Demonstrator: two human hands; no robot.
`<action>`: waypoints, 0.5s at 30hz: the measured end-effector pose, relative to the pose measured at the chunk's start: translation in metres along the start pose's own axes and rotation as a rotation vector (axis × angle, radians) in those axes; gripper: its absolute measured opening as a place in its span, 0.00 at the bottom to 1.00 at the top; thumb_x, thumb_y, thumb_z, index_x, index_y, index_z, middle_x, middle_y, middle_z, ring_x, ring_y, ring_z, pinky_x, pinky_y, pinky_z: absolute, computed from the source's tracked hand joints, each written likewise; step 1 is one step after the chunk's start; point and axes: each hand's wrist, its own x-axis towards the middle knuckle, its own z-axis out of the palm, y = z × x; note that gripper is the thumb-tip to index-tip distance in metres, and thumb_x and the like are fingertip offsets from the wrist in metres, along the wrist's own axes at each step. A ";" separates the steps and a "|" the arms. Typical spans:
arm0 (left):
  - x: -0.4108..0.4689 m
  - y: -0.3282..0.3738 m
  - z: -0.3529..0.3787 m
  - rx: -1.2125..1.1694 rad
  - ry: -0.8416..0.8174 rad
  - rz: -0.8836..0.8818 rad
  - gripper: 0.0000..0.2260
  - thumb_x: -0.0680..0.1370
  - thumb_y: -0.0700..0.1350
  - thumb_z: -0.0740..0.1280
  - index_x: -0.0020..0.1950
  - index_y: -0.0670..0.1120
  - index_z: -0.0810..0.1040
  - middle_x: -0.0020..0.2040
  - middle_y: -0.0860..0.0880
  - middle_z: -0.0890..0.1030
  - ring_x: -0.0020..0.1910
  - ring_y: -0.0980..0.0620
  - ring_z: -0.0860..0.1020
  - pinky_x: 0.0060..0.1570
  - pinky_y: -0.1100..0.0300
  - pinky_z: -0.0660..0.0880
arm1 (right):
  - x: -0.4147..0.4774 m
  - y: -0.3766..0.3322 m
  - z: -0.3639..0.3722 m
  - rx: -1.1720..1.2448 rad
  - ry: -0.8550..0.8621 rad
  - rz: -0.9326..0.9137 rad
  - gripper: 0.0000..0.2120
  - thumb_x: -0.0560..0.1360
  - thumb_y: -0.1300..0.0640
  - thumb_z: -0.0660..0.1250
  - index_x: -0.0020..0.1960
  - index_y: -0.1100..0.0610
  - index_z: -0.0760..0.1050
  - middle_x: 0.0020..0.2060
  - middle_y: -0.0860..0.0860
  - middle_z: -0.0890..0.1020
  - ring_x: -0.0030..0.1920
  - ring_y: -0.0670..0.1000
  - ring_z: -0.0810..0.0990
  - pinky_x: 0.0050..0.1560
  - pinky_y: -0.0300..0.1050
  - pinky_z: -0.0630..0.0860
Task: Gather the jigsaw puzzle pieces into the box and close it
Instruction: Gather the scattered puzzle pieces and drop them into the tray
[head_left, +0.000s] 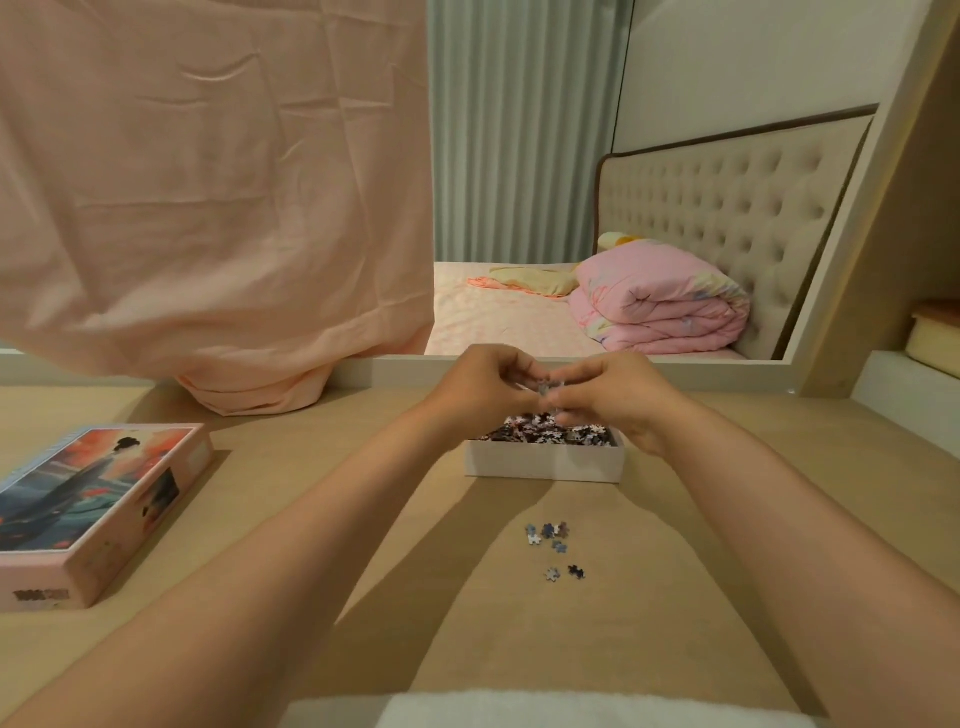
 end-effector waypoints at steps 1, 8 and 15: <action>0.009 -0.001 -0.001 0.054 0.017 0.018 0.09 0.70 0.40 0.78 0.47 0.43 0.82 0.42 0.47 0.84 0.37 0.57 0.79 0.40 0.61 0.79 | 0.009 0.000 -0.001 -0.027 0.022 -0.019 0.13 0.69 0.71 0.75 0.54 0.66 0.81 0.42 0.60 0.85 0.36 0.54 0.84 0.40 0.43 0.83; 0.021 -0.033 0.010 0.464 -0.070 0.046 0.08 0.79 0.48 0.67 0.52 0.47 0.85 0.44 0.50 0.84 0.40 0.55 0.78 0.37 0.63 0.69 | 0.034 0.027 -0.002 -0.681 -0.097 -0.148 0.09 0.79 0.54 0.67 0.55 0.47 0.85 0.37 0.49 0.83 0.40 0.51 0.78 0.43 0.45 0.73; 0.001 -0.030 0.007 0.488 0.025 0.234 0.07 0.78 0.46 0.69 0.53 0.50 0.84 0.47 0.52 0.80 0.42 0.56 0.76 0.46 0.60 0.74 | 0.017 0.023 -0.008 -0.617 0.105 -0.273 0.04 0.75 0.54 0.73 0.46 0.50 0.86 0.38 0.43 0.84 0.39 0.44 0.81 0.40 0.39 0.73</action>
